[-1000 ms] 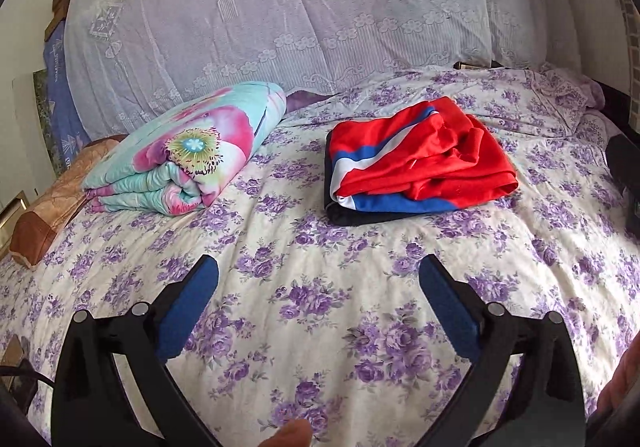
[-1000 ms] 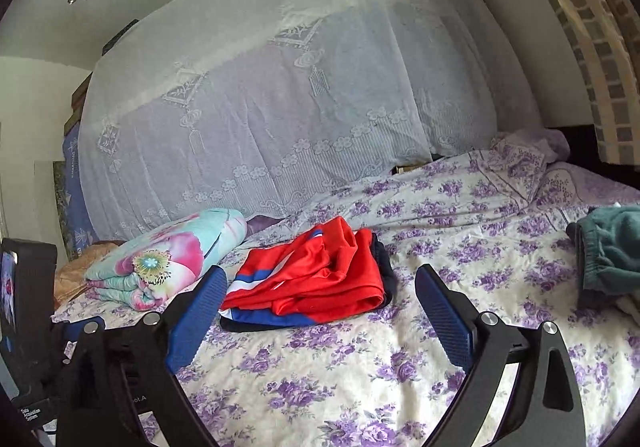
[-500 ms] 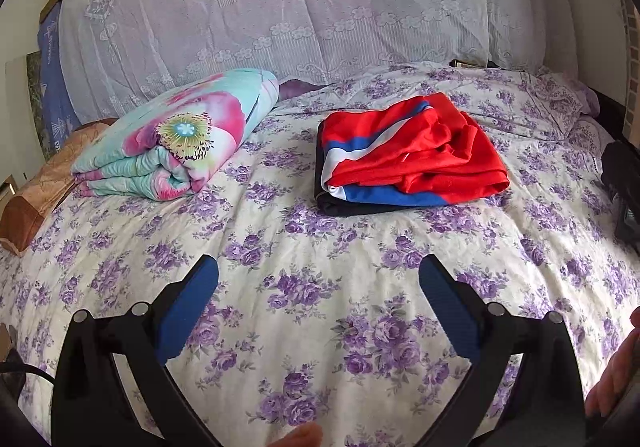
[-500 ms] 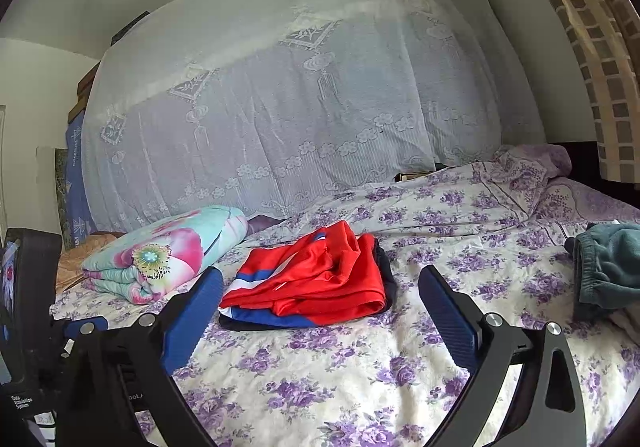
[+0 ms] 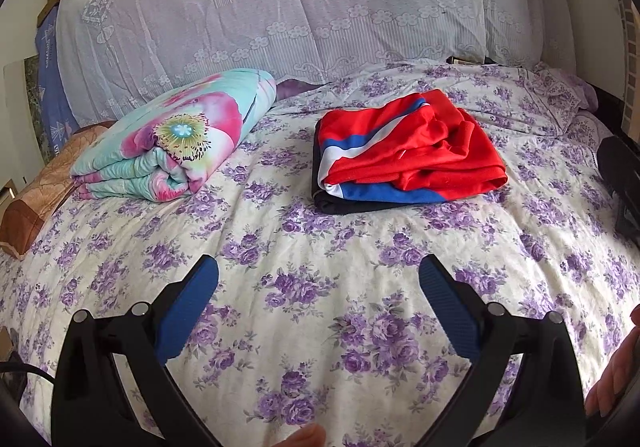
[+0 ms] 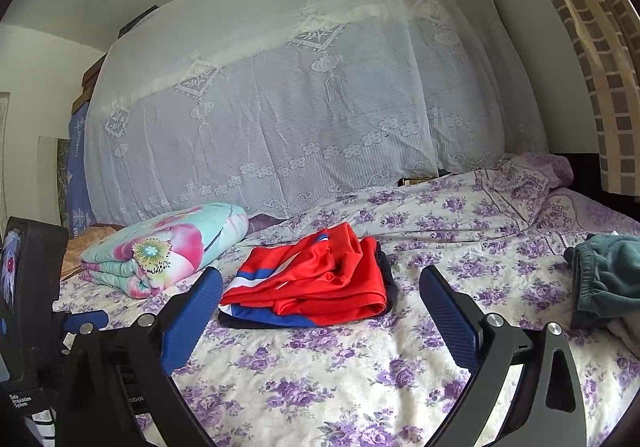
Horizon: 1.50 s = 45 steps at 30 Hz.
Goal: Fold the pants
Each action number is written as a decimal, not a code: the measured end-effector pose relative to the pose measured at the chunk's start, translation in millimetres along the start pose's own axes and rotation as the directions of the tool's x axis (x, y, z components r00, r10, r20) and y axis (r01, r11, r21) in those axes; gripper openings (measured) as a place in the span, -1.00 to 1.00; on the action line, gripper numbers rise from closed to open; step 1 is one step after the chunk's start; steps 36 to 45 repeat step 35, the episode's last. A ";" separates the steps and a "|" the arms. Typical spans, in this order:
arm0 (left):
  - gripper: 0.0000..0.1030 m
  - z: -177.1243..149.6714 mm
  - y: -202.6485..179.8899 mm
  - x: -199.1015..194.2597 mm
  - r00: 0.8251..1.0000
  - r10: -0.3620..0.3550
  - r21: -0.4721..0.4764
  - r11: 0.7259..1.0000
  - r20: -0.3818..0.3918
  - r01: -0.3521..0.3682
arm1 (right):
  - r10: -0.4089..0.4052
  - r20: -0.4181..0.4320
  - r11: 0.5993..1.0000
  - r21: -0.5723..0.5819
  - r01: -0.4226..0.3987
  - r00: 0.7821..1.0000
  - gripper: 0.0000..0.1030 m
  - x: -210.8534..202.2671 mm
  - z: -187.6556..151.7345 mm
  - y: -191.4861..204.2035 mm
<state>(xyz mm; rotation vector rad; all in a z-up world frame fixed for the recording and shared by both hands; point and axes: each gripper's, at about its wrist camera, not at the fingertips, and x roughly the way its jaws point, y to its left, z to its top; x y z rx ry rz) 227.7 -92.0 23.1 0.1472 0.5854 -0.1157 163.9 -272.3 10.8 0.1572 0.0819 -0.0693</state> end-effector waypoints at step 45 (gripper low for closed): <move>0.90 -0.9 2.7 2.0 1.000 -0.017 -0.028 0.999 -0.012 0.016 | 0.005 -0.008 1.000 -0.004 -0.005 1.000 0.93 2.6 -1.5 -1.0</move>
